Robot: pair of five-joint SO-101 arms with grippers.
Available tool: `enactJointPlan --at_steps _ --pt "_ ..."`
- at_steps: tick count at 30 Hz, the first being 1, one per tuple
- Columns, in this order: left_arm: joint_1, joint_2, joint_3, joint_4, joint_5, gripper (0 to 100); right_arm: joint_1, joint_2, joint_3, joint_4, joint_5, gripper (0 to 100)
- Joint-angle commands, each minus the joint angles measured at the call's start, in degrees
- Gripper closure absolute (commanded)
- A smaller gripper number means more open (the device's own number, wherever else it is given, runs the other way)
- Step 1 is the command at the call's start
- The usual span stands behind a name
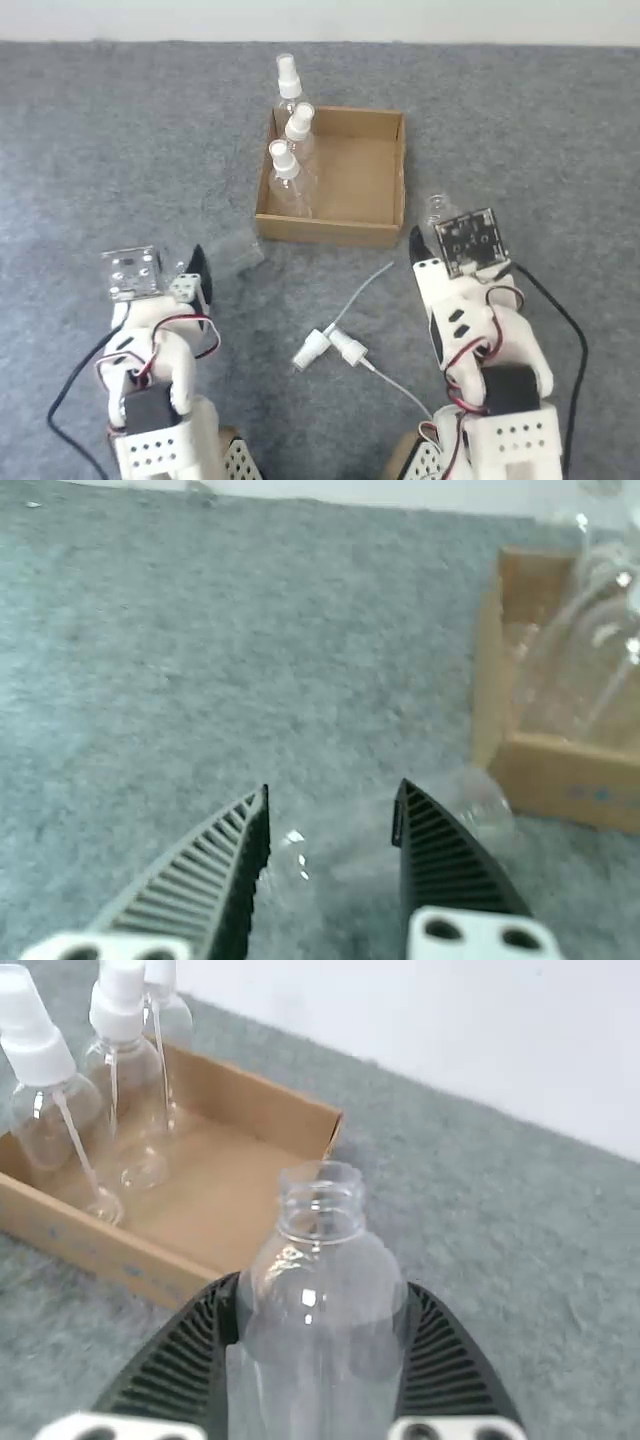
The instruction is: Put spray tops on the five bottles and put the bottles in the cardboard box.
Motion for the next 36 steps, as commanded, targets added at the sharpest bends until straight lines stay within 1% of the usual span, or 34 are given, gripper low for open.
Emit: enactJointPlan --at_steps 1,3,5,8,13,14,19,24,26,30,34,36 --pt "2.64 -0.88 -4.44 2.64 -1.14 81 1.01 -4.88 1.85 -3.47 -0.62 93.9" --pt "3.25 -0.88 -4.70 2.55 -1.14 81 1.01 -7.08 3.34 -3.56 -0.70 93.9" --pt "4.40 -0.62 -6.29 3.34 -1.23 81 1.01 -9.19 4.57 -3.65 -2.64 93.9" --pt "6.86 -0.62 -11.03 8.00 -4.92 81 2.77 -12.18 6.07 -3.74 -5.19 93.9" --pt "12.22 -0.44 -17.27 13.36 -5.98 81 6.37 -14.81 9.85 -8.75 -7.47 93.9" --pt "12.92 -0.35 -18.24 14.15 -6.24 81 6.55 -15.08 10.64 -9.89 -7.65 93.9" --pt "15.74 -0.35 -21.58 17.85 -11.96 81 6.55 -15.16 11.52 -11.12 -7.65 94.0" --pt "18.37 0.97 -21.49 18.46 -13.71 81 6.64 -15.08 11.60 -11.21 -7.56 94.0" --pt "20.92 4.84 -21.85 18.29 -13.63 81 6.64 -15.08 11.60 -11.21 -7.47 94.0" --pt "26.90 17.05 -24.48 17.23 -12.31 81 6.64 -15.08 11.60 -11.21 -7.38 94.0" --pt "31.82 29.63 -30.37 17.49 -6.59 81 7.87 -15.08 11.60 -11.21 -7.65 94.0" --pt "33.93 35.43 -33.01 17.58 -2.20 81 8.92 -15.08 11.60 -11.30 -7.74 94.0"
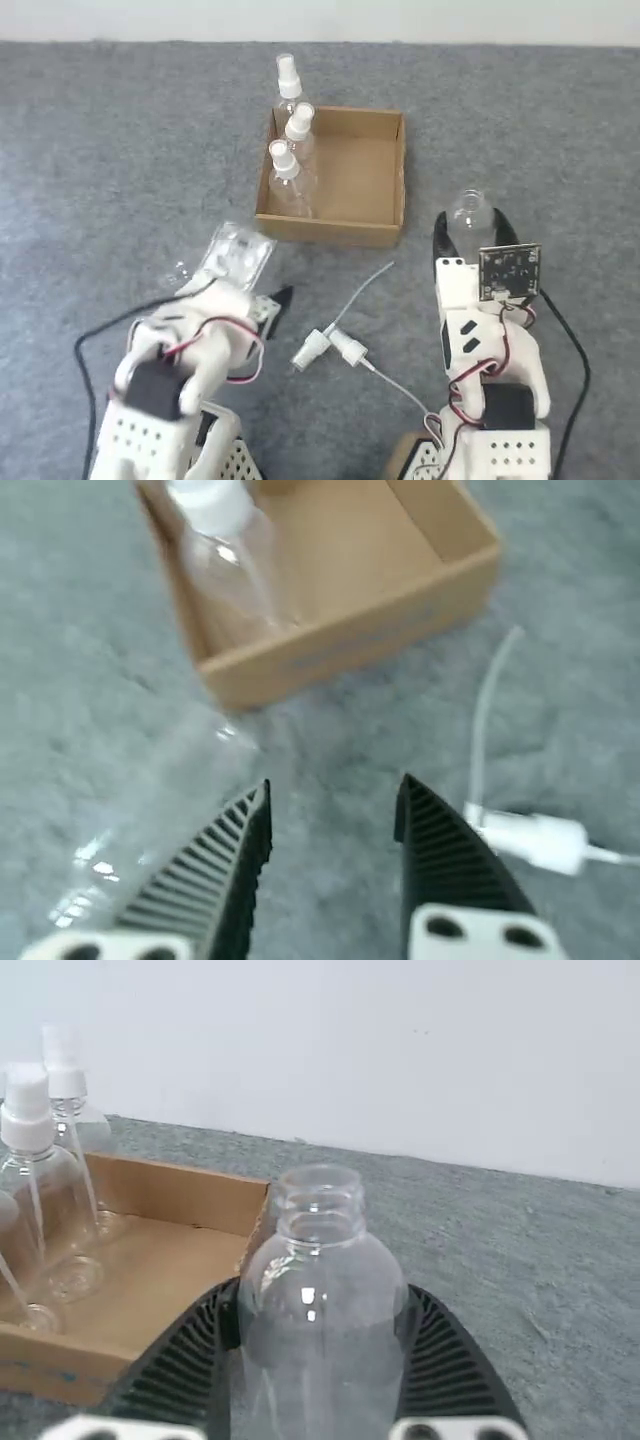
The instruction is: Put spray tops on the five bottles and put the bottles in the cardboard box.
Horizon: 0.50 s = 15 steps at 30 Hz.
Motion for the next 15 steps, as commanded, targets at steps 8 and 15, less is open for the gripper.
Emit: enactJointPlan --at_steps 8,15 --pt "9.67 31.65 -15.96 -1.05 26.73 81 4.44 -1.10 -0.97 -1.71 -0.70 93.9" --pt "11.52 35.43 -17.36 -0.70 40.26 81 6.37 -1.01 0.44 -5.32 -2.73 93.8"
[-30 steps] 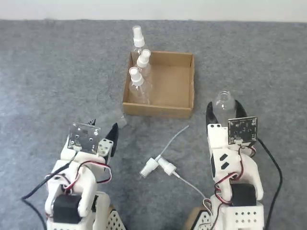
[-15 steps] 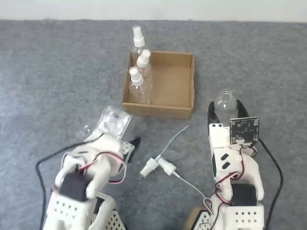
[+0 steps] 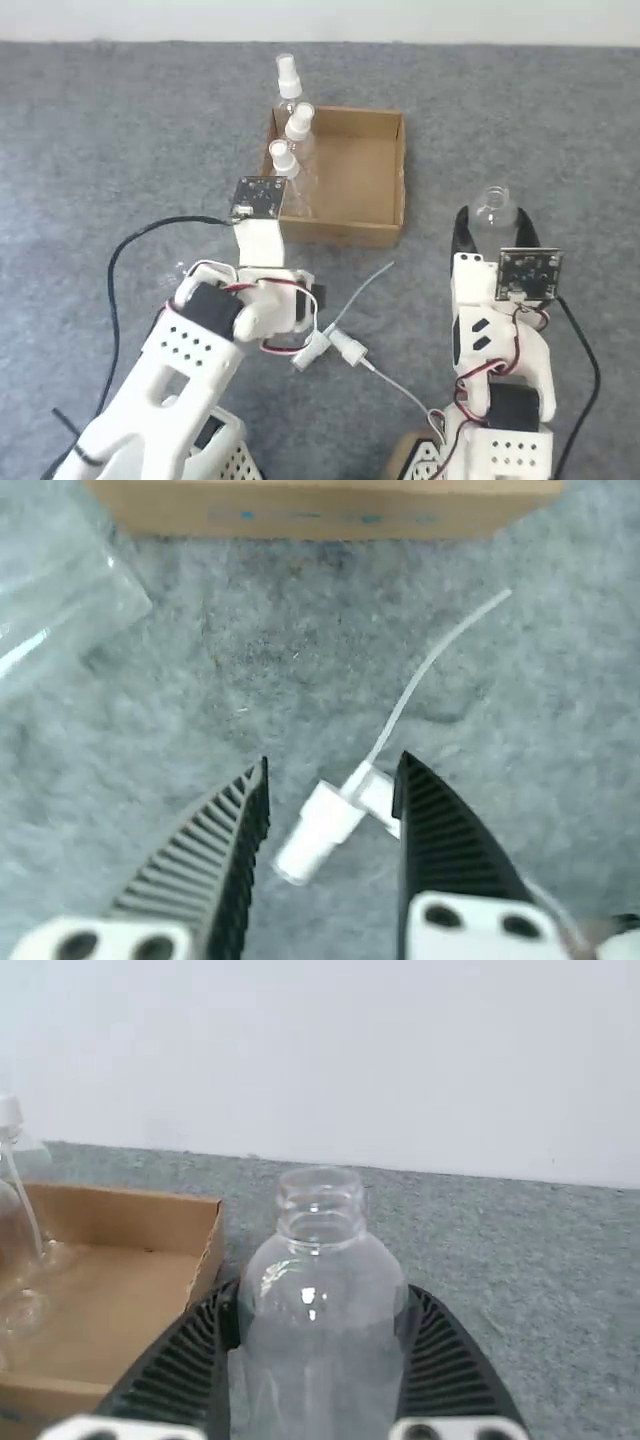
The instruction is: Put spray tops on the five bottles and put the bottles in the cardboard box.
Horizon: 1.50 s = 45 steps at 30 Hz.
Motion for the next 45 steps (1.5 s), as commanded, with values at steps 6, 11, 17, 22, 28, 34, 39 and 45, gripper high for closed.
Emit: enactJointPlan --at_steps 6,11,17,22,28,34,39,45 --pt "6.77 5.98 -3.65 1.32 13.80 81 3.21 -1.01 -0.18 -3.38 -1.58 93.8" --pt "8.53 17.23 -8.66 1.41 20.40 81 3.47 -1.01 -0.26 -3.38 -1.58 93.9" --pt "8.62 27.60 -14.37 1.41 24.97 81 4.00 -1.01 -0.35 -3.38 -1.58 93.9" --pt "9.05 33.58 -16.84 1.41 27.78 81 7.08 -1.01 -0.53 -3.38 -2.46 93.9" --pt "14.59 38.77 -19.12 1.23 32.97 81 7.16 -1.01 -0.53 -3.38 -3.60 93.8" --pt "15.03 46.51 -22.73 0.88 33.93 81 7.16 -1.01 -0.53 -3.38 -3.60 93.6" --pt "15.12 53.54 -26.07 1.32 34.02 81 7.16 -1.01 -0.53 -3.38 -3.60 93.6" --pt "15.03 58.46 -29.58 1.41 36.48 81 7.16 -1.01 -0.53 -3.38 -3.60 93.6"
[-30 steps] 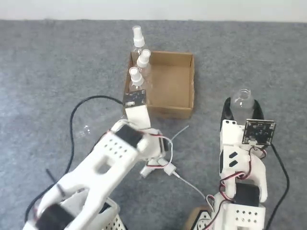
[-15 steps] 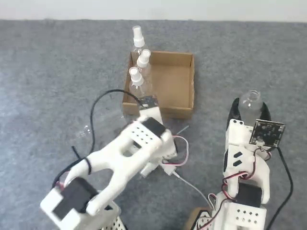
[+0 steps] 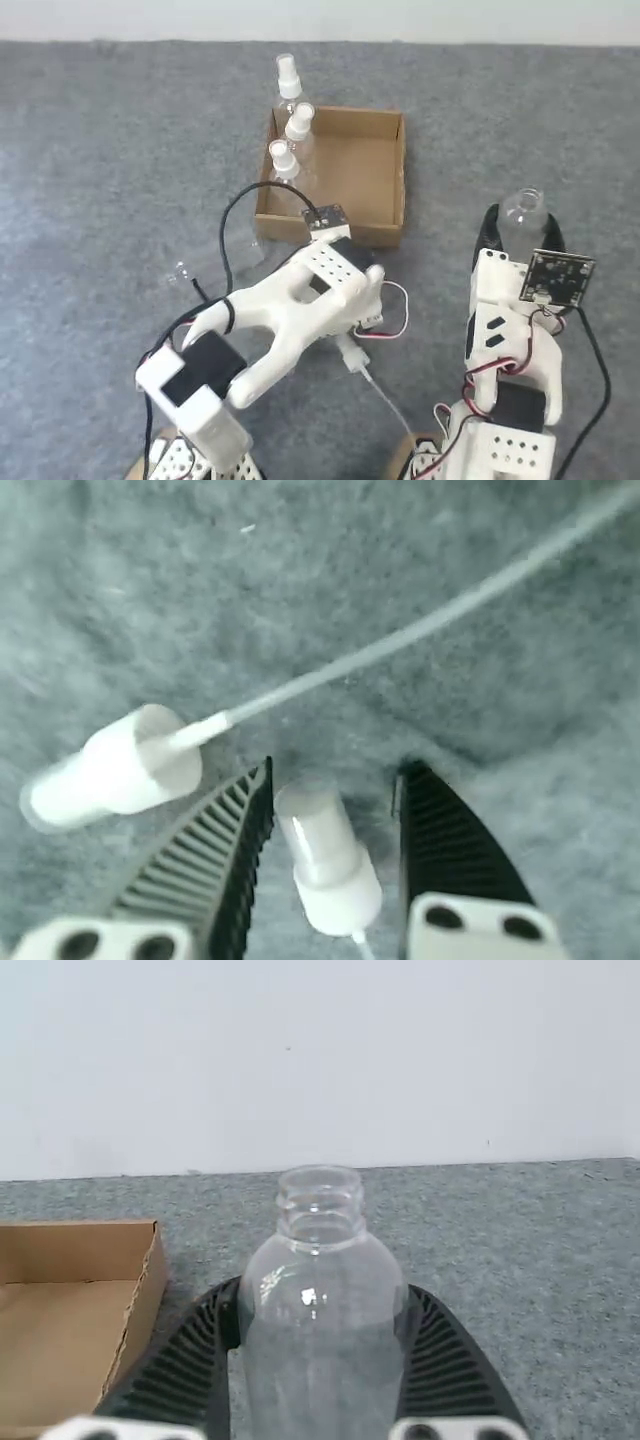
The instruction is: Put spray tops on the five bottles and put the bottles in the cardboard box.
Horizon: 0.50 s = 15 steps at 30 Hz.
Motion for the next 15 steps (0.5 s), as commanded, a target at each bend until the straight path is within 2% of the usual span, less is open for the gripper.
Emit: enactJointPlan --at_steps 1,9,15 --pt "0.09 2.55 -3.56 0.26 2.73 81 0.48 -1.01 -1.14 -1.45 -0.53 93.6" --pt "0.35 2.64 -4.09 0.70 2.73 81 0.48 -1.01 -1.14 -1.45 -0.53 93.6" --pt "-0.97 3.08 -9.01 11.96 2.29 81 0.40 -1.10 -1.14 -1.45 -0.53 93.6"
